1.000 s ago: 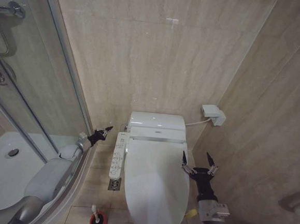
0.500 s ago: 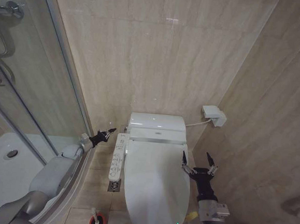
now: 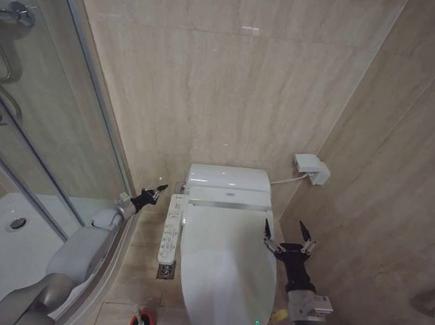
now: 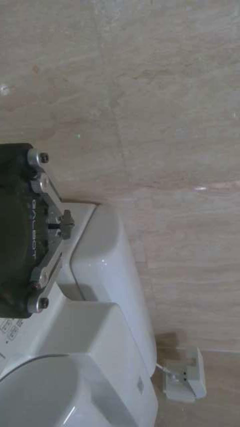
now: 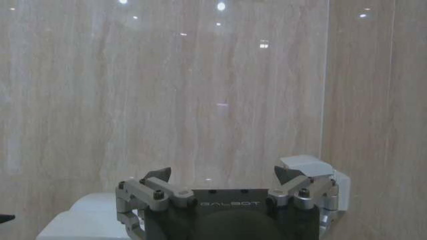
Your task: Open the toilet lid, clean the toilet bowl with a toilet brush, close the toilet lid, and flush.
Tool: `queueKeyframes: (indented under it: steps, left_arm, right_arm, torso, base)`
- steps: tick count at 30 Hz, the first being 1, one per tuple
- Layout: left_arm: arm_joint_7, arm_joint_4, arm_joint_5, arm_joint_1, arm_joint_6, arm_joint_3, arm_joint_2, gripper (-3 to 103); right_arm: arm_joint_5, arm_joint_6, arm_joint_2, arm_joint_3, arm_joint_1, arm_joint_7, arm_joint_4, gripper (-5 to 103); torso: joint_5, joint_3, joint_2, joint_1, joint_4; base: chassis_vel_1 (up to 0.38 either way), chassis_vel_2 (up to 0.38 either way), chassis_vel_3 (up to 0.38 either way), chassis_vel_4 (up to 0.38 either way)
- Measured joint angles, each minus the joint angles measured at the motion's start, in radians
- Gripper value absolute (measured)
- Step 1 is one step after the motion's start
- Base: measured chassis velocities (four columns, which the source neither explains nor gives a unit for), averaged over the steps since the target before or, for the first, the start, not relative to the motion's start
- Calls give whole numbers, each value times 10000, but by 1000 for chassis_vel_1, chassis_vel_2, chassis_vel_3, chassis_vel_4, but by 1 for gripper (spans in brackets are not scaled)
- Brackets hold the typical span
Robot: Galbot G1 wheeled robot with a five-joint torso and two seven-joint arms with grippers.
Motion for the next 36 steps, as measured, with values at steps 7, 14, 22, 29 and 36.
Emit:
queueKeyframes:
  steps: [7,14,22,29,36]
  left_arm:
    - [-79,39,6,68,-23,-45,-49,0]
    - [-62,45,17,118,-39,-54,-46,0]
    - [257,486,2,-143,-281,18,-65,0]
    - [297,999,-3,-338,-557,75,-217,0]
    - [-183,1296,93,-356,-635,89,-610,0]
  right_arm:
    - [0,0,0,0,-1,0,0,100]
    - [0,0,0,0,3,0,0,100]
    - [0,0,0,0,0,0,0,100]
    - [0,0,0,0,1,0,0,100]
    - [0,0,0,0,0,0,0,100]
  torso:
    - [-1,-1,1,-2,1]
    - [0,1,0,6,0]
    - [0,0,1,-1,1]
    - [0,0,1,0,1]
    - [0,0,1,0,1]
  base:
    - [-21,12,24,-12]
    - [-79,39,66,-36]
    - [-11,7,6,-13]
    - [0,0,0,0]
    - [0,0,0,0]
